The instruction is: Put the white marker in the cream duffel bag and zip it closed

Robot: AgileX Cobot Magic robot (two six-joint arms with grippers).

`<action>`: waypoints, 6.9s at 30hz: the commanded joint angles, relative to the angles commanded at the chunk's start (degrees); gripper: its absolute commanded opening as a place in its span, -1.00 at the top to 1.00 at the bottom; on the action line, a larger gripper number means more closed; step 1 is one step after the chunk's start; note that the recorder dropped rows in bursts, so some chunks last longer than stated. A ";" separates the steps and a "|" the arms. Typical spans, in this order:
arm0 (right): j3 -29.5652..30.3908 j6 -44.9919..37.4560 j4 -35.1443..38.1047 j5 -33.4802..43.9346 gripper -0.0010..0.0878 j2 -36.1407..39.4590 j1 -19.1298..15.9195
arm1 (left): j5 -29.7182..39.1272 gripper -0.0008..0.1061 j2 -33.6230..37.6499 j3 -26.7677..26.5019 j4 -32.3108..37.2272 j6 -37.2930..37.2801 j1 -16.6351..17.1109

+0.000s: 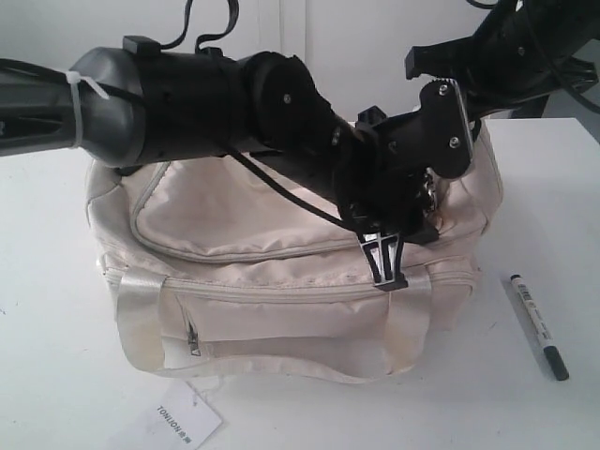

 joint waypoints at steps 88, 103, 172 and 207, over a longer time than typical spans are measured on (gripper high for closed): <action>0.00 1.76 -0.42 -0.11 0.98 0.27 0.00 | 3.65 0.99 -6.19 0.00 42.24 -26.87 -7.45; 0.00 3.10 -0.42 0.00 0.98 0.27 0.00 | 1.55 0.99 -6.31 0.00 20.32 -23.94 0.56; 1.16 -19.28 31.87 7.68 -0.21 5.56 -9.36 | 14.87 0.99 -6.74 0.00 -29.57 28.83 10.58; 1.27 -19.64 40.54 5.37 0.98 8.28 -9.08 | 5.66 0.99 -6.74 0.00 -21.54 21.02 3.23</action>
